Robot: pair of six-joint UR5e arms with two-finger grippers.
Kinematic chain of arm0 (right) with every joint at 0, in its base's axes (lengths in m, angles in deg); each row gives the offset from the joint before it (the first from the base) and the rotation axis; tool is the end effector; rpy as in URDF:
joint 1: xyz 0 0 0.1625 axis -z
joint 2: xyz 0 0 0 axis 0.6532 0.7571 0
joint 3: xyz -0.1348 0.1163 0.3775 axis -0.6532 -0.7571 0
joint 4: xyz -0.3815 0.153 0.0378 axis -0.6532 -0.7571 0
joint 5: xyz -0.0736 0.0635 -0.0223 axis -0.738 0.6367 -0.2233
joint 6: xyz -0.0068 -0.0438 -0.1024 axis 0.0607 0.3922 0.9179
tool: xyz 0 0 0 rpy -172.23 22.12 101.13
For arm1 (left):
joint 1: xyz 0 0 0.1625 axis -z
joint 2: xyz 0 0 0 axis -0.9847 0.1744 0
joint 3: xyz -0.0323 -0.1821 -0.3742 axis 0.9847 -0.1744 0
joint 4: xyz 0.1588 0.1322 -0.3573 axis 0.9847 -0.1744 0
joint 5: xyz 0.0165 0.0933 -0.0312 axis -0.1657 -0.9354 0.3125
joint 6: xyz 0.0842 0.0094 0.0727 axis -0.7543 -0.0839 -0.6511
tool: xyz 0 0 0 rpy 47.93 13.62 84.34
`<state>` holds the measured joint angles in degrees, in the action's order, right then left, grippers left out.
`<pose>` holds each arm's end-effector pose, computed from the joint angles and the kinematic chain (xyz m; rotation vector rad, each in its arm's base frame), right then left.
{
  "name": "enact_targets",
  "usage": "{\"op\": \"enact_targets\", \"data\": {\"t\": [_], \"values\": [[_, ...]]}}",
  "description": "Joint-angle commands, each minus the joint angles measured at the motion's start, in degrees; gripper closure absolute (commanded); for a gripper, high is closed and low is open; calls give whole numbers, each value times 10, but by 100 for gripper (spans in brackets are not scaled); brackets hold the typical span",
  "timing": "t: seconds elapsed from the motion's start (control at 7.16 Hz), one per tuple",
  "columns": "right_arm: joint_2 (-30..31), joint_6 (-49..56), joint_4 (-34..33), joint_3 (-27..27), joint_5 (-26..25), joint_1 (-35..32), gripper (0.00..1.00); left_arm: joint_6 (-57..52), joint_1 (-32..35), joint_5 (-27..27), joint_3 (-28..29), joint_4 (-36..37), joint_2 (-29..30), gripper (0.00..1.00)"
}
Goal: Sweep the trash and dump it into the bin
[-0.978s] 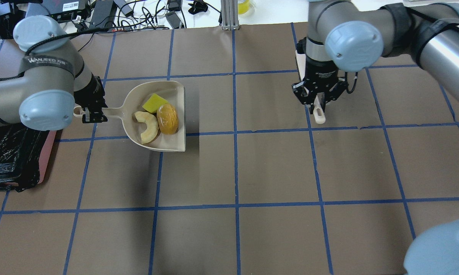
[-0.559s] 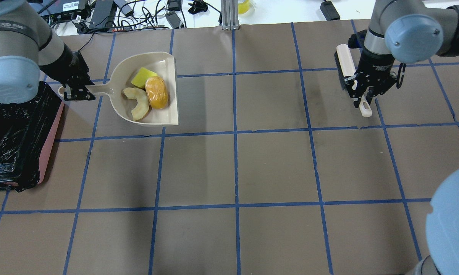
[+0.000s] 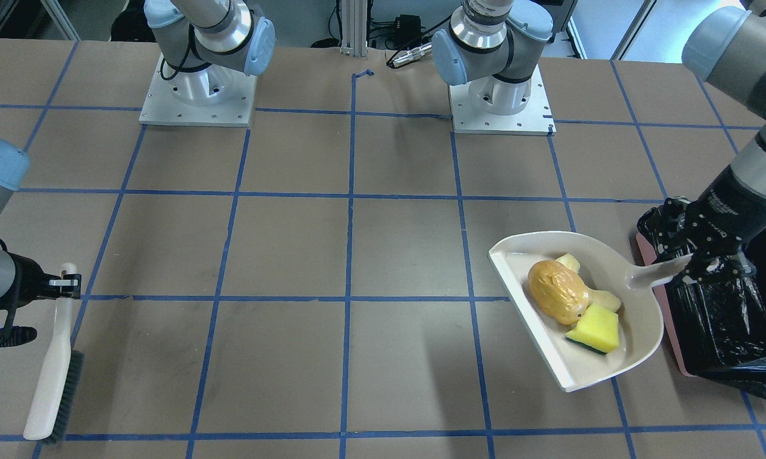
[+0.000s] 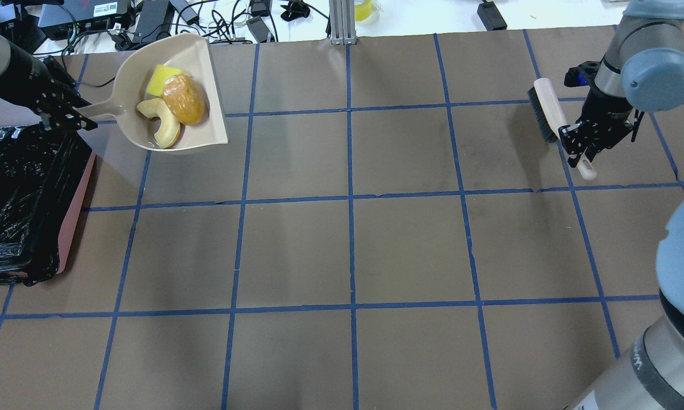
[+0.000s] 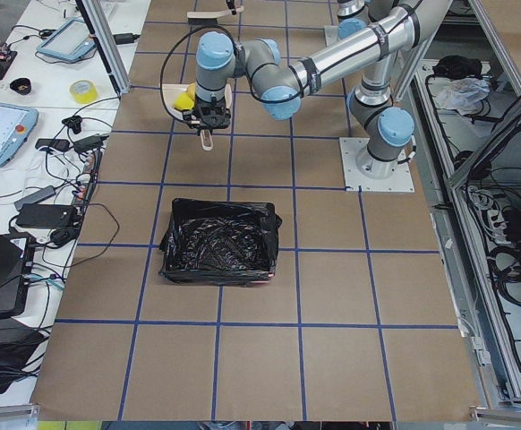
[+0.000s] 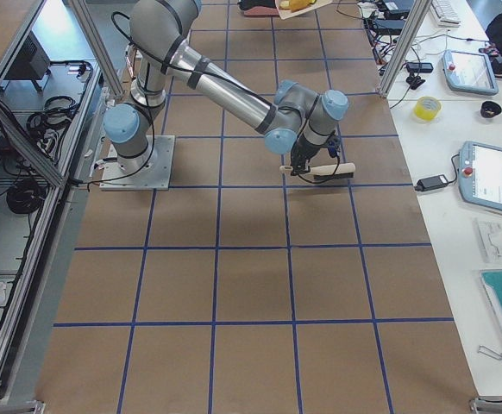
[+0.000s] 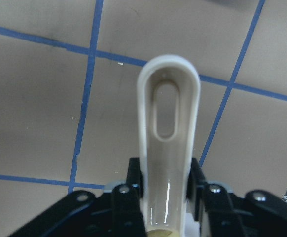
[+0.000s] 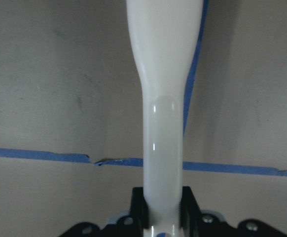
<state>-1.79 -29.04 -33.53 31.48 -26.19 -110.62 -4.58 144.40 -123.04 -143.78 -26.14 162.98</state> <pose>-0.0965 -0.6129 0.2225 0.1123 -3.0929 -0.3839 0.1050 -0.5745 0.3939 2.2935 -1.7937 0.0842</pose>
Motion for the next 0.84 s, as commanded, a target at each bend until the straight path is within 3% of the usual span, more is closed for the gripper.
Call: {"op": "enact_targets", "data": {"t": [0.0, 0.42, 0.56, 0.7], "values": [[1, -42, -2, 16, 4, 6, 99, -26, -58, 2, 32, -46, 9, 100], [3, -40, 0, 21, 2, 6, 99, -52, -102, 11, 93, -117, 22, 100], [2, -37, -2, 20, 1, 6, 93, -148, -146, 8, 101, -114, 34, 100], [0, -27, -9, 19, 2, 6, 74, -196, -172, -3, 122, -114, 49, 100]]}}
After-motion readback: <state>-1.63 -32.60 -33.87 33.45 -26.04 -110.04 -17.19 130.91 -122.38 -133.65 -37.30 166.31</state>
